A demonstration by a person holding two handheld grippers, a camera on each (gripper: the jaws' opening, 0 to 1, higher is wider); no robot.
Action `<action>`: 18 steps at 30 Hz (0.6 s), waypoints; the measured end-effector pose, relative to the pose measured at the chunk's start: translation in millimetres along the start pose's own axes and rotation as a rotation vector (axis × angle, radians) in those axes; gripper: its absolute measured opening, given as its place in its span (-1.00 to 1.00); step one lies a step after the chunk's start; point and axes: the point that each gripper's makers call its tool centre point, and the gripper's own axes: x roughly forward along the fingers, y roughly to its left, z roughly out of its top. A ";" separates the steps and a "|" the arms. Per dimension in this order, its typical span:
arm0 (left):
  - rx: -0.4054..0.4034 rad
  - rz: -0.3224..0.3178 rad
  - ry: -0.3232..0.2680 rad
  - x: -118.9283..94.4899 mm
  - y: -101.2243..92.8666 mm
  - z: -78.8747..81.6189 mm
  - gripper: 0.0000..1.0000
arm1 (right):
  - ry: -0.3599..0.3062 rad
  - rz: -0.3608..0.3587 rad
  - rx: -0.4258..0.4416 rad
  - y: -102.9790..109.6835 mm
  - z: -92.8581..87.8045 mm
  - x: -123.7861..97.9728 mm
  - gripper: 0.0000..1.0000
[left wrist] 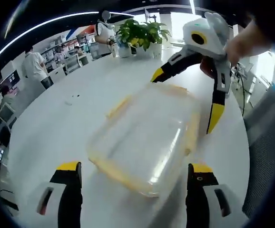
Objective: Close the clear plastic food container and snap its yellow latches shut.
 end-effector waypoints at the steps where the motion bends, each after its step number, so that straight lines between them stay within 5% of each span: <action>1: -0.025 0.001 -0.007 -0.2 -0.6 -0.7 0.79 | -0.014 -0.010 0.016 0.9 1.6 -1.0 0.92; 5: -0.061 0.003 -0.024 -2.7 -7.1 -4.3 0.78 | -0.094 -0.020 0.061 5.2 10.3 -2.6 0.97; 9: -0.141 0.010 -0.039 -3.9 -13.3 -8.7 0.76 | -0.064 -0.046 0.131 4.7 -1.5 -2.2 0.83; 18: -0.212 0.024 -0.074 -5.1 -20.8 -12.6 0.71 | -0.093 -0.079 0.198 11.5 -8.8 -2.7 0.95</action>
